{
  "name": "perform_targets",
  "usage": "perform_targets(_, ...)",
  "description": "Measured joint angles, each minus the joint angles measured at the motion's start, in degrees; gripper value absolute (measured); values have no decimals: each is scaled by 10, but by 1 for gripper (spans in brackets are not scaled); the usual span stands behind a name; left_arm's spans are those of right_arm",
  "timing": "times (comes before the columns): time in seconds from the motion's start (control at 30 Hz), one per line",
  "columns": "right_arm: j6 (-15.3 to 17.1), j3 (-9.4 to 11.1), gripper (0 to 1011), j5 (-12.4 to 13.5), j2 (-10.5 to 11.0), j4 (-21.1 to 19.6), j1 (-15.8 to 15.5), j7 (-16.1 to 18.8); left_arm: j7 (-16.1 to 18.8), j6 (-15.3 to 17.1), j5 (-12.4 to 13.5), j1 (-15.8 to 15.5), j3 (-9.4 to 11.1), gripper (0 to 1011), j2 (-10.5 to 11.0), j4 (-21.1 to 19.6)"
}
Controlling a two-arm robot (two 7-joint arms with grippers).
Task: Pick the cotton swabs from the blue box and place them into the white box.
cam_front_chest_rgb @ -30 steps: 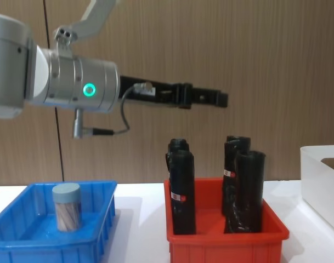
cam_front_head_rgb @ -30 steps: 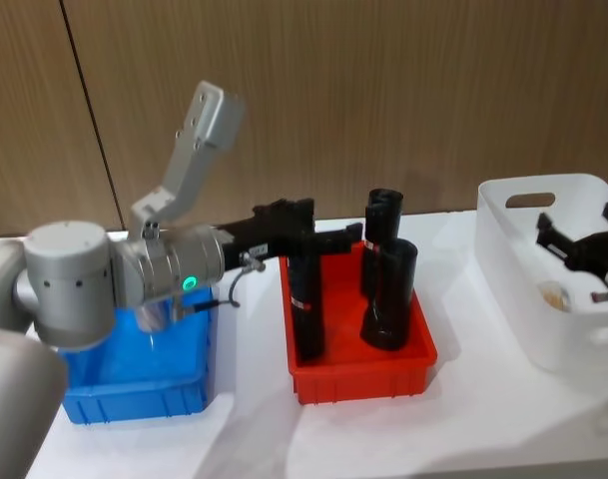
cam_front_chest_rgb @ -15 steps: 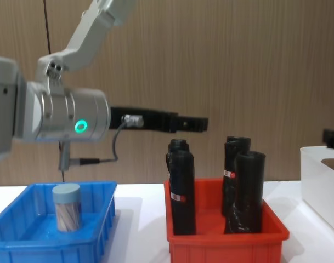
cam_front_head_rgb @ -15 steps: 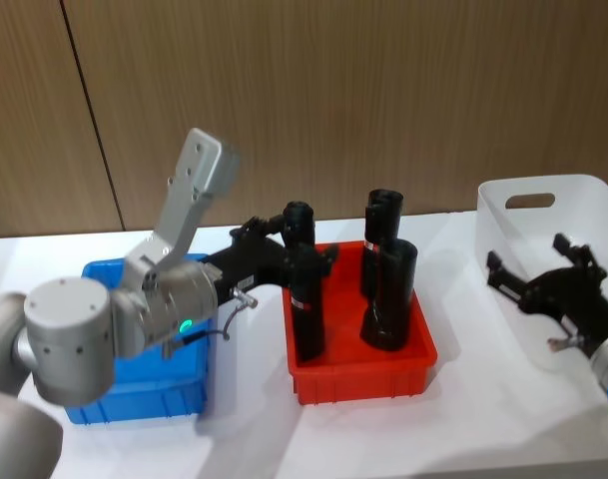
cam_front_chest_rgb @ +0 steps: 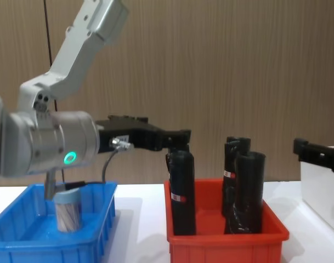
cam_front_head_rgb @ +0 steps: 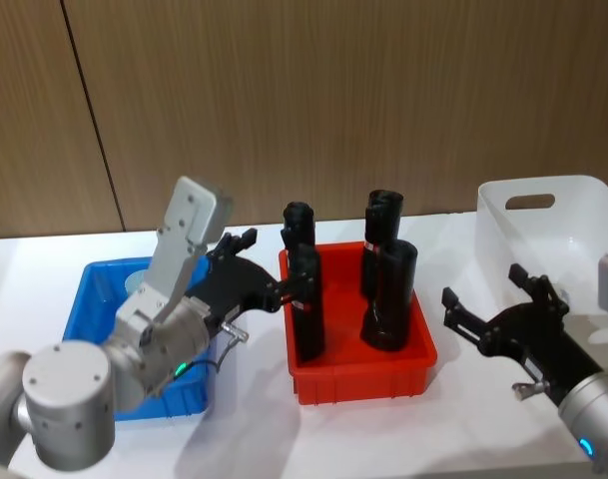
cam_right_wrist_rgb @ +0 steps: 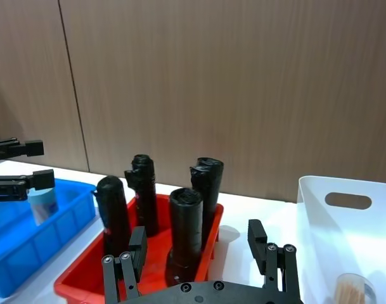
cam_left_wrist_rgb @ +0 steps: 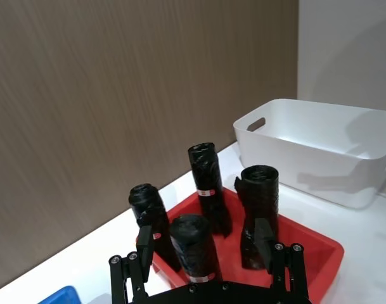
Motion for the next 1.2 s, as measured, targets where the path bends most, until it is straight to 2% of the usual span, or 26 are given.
perform_targets(0.63,0,-3,1001,-1,-1,-7,-6,0,138,-91,39,93,18,1004,31,-77)
perform_targets(0.83,0,-3,1001,-1,-1,-7,-6,0,156,-103,44,106,20,1004,36,-88)
perform_targets(1.2,0,-3,1002,-1,-1,-7,-6,0,159,-105,45,107,20,1004,36,-89)
